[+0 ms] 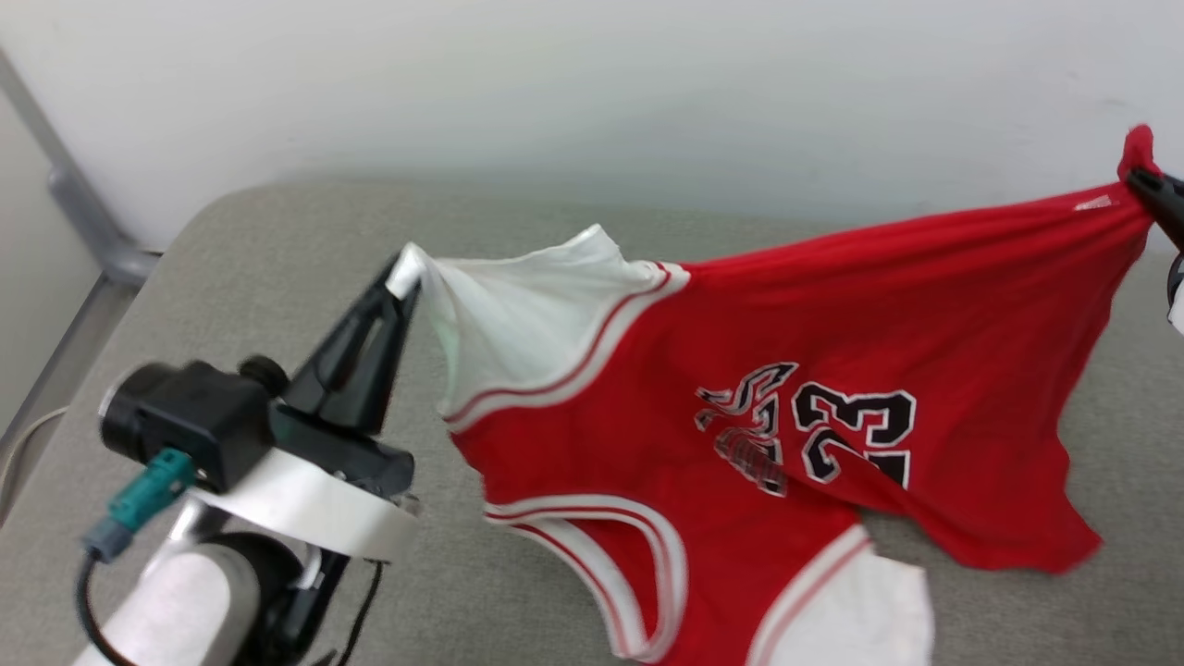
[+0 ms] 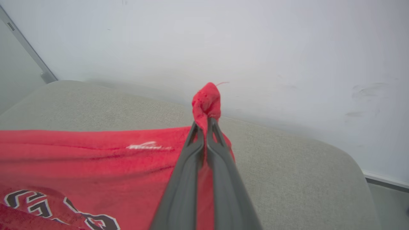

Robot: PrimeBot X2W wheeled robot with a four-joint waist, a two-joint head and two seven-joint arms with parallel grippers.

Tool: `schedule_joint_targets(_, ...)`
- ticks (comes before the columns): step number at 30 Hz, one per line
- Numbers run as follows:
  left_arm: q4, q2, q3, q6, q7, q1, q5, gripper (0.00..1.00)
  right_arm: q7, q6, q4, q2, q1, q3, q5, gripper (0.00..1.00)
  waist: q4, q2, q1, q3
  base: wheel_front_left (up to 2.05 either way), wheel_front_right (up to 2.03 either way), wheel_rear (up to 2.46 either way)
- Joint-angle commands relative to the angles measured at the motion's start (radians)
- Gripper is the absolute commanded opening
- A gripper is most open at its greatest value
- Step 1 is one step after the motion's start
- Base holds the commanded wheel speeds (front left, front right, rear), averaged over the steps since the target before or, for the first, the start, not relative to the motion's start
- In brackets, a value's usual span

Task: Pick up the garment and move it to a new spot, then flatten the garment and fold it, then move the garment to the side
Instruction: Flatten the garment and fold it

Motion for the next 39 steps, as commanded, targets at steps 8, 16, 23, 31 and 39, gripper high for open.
schedule_joint_targets(8, -0.062, 0.055, 0.105, 0.037, 0.028, -0.106, -0.003, 0.0, 0.017, -0.002, -0.171, 0.068, 0.047, -0.084, -0.014, 0.0, -0.097, 0.0, 0.0001, -0.032, 0.0, 0.0, 0.0)
schedule_joint_targets(16, -0.094, 0.09, 0.19, 0.072, 0.053, -0.183, -0.008, 0.0, 0.017, -0.002, -0.277, 0.145, 0.043, -0.182, -0.047, 0.0, -0.144, 0.0, 0.0001, -0.005, 0.0, 0.0, 0.0)
schedule_joint_targets(23, -0.056, 0.097, 0.242, 0.051, 0.05, -0.294, -0.05, 0.0, -0.001, -0.002, -0.311, 0.26, -0.034, -0.288, -0.085, 0.0, -0.16, 0.0, 0.0001, 0.069, 0.0, 0.0, 0.0)
schedule_joint_targets(31, 0.064, 0.153, 0.25, -0.03, 0.055, -0.545, -0.033, 0.0, -0.09, -0.002, -0.29, 0.326, -0.224, -0.324, -0.17, 0.0, -0.163, 0.0, 0.0001, 0.222, 0.0, 0.0, 0.0)
schedule_joint_targets(39, 0.279, 0.218, 0.187, -0.183, 0.064, -0.914, 0.038, 0.0, -0.185, -0.002, -0.161, 0.352, -0.492, -0.348, -0.329, 0.0, -0.162, 0.0, 0.0001, 0.423, 0.0, 0.0, 0.0)
